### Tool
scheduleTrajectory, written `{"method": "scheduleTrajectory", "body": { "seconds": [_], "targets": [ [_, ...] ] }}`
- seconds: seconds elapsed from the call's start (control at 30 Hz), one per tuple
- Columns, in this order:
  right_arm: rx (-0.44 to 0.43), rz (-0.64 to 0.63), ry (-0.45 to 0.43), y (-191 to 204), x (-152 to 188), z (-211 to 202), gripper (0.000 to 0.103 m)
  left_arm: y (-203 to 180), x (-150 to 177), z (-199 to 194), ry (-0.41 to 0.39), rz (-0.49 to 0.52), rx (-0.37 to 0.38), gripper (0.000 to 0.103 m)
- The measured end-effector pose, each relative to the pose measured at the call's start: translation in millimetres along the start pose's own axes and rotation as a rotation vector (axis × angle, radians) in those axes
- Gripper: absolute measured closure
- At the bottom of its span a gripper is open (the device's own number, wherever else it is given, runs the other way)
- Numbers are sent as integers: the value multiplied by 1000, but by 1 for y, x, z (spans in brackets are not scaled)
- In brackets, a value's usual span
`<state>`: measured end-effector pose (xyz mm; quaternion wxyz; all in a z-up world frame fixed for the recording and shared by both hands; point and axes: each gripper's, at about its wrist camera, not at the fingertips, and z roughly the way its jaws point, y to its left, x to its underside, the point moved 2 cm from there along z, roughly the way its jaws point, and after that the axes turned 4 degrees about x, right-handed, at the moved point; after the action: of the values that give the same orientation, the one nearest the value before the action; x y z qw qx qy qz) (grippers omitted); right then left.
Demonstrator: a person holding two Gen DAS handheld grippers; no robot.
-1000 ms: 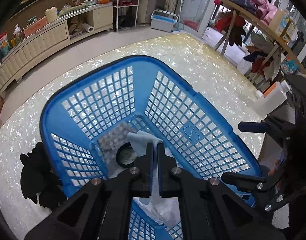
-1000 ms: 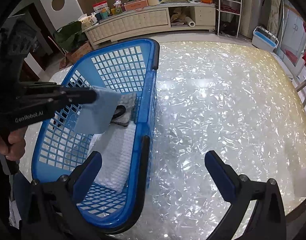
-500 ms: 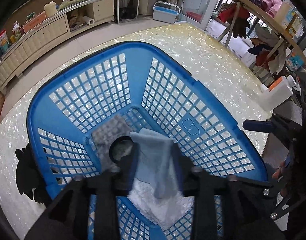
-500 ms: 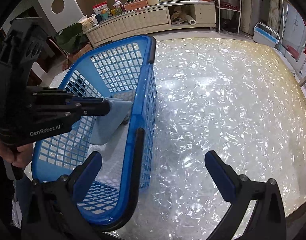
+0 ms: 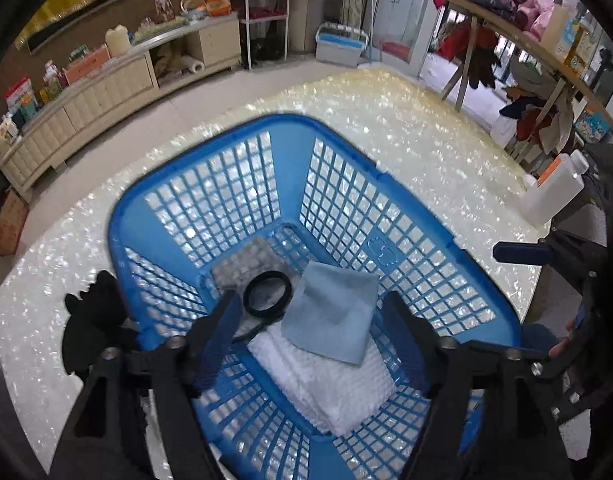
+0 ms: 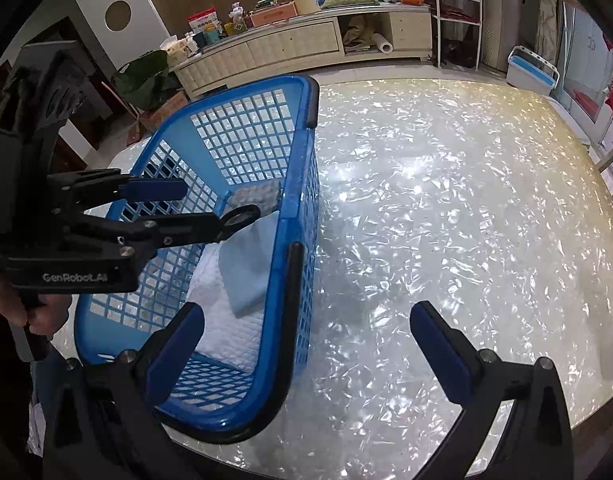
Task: Organize soft objects
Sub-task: 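Withdraw both tools from the basket toward the white quilted pad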
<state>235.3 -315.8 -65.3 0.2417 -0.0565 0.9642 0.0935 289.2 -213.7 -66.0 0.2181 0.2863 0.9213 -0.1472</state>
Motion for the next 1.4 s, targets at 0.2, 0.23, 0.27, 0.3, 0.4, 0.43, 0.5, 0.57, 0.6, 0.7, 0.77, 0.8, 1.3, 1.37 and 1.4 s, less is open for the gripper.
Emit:
{"method": "scheduleTrajectory", "body": {
  "seconds": [0.2,0.23,0.27,0.3,0.4,0.43,0.5,0.57,0.6,0.7,0.77,0.8,1.3,1.37,1.4],
  "targets": [
    [20,3,-18,8,3,-13,0,3,10,-38,-77,-11,-22,24],
    [31,0,-27,11,4,-16,0,4,12,-44,-88,-13,-30,19],
    [36,-3,-33,13,4,-19,0,5,15,-50,-96,-18,-36,18],
    [40,-7,-37,15,5,-21,0,5,17,-55,-102,-21,-41,18],
    [57,-16,-48,20,6,-27,0,7,26,-69,-121,-27,-72,18],
    [63,-20,-52,22,6,-29,0,7,29,-73,-129,-32,-82,18],
    [68,-27,-63,27,7,-35,0,10,36,-81,-159,-44,-90,14],
    [71,-31,-80,34,7,-42,0,11,42,-91,-188,-52,-86,13],
    [72,-33,-88,36,8,-44,0,11,46,-95,-199,-53,-87,13],
    [70,-40,-104,45,12,-51,0,12,55,-105,-211,-49,-98,13],
    [96,-45,-99,50,13,-52,0,13,60,-110,-218,-52,-105,13],
    [113,-47,-93,52,13,-50,0,13,63,-112,-221,-54,-108,13],
    [134,-91,-116,88,20,-53,0,29,112,-149,-277,-106,-142,0],
    [116,-99,-132,96,22,-57,0,34,117,-153,-275,-120,-144,0],
    [100,-103,-136,100,24,-58,0,36,120,-156,-275,-124,-145,0]
  ]
}}
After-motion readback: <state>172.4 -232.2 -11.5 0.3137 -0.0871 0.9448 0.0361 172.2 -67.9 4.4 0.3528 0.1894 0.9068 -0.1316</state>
